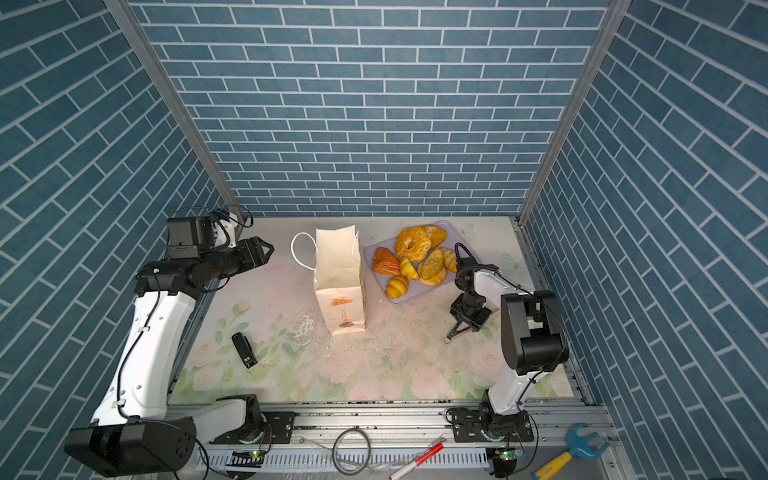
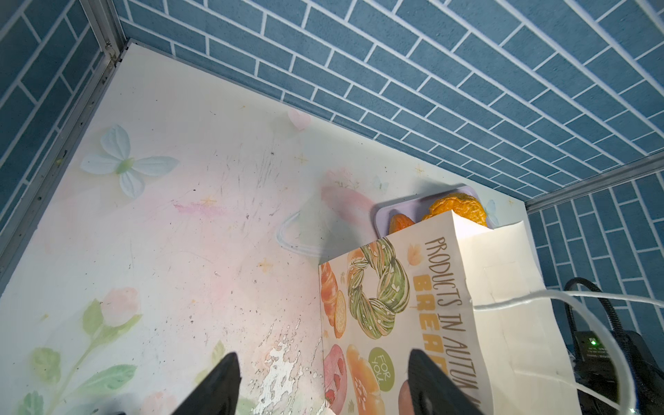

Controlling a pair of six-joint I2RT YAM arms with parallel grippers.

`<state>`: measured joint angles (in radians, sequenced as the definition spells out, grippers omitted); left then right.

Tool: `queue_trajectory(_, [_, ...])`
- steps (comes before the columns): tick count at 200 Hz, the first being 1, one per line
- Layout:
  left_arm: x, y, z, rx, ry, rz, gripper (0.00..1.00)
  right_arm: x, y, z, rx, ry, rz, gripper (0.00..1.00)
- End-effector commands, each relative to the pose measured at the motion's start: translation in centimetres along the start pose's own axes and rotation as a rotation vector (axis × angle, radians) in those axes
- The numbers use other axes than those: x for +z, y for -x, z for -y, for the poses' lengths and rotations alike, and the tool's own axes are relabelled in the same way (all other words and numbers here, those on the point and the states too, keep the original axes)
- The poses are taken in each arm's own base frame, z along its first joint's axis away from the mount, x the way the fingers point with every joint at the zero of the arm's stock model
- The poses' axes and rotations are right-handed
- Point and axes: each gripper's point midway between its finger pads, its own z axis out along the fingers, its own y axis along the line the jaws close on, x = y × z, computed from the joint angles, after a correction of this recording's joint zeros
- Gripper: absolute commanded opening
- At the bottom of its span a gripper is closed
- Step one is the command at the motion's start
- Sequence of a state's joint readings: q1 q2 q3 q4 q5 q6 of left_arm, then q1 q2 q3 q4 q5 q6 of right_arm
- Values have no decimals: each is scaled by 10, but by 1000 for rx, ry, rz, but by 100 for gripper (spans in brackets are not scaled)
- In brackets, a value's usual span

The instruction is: Place the fake bread into the paper bag

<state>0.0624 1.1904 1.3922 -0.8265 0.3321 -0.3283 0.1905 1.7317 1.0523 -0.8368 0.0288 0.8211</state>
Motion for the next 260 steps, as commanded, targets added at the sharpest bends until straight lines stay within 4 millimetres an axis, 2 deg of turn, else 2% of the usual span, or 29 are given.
queue_trajectory(1, [-2, -3, -5, -1, 16, -6, 75, 2, -4, 7, -287, -55, -58, 57])
queue_trajectory(30, [-3, -4, -4, 0, 12, -3, 75, 3, 3, 16, -428, -108, -37, 59])
queue_trajectory(52, [-3, -4, -3, -1, 9, 0, 75, 1, 10, 20, -451, -113, -2, 64])
queue_trajectory(85, [-3, -4, -1, -2, -5, 1, 75, -5, 12, 20, -372, -84, 29, 78])
queue_trajectory(132, [-6, -4, 1, -3, -18, 5, 75, -26, 5, 11, -145, 49, 94, 87])
queue_trajectory(155, [-6, -5, 2, -4, -25, 6, 75, -33, 0, 10, -57, 100, 121, 87])
queue_trajectory(174, [-7, -4, 3, -3, -24, 8, 75, -33, -3, 18, -11, 95, 136, 85])
queue_trajectory(220, [-6, -4, 3, -4, -28, 5, 75, -14, -8, 15, -24, 109, 119, 81])
queue_trajectory(260, [-7, -6, 2, 3, -19, 4, 75, -6, -2, 15, -76, 98, 143, 80])
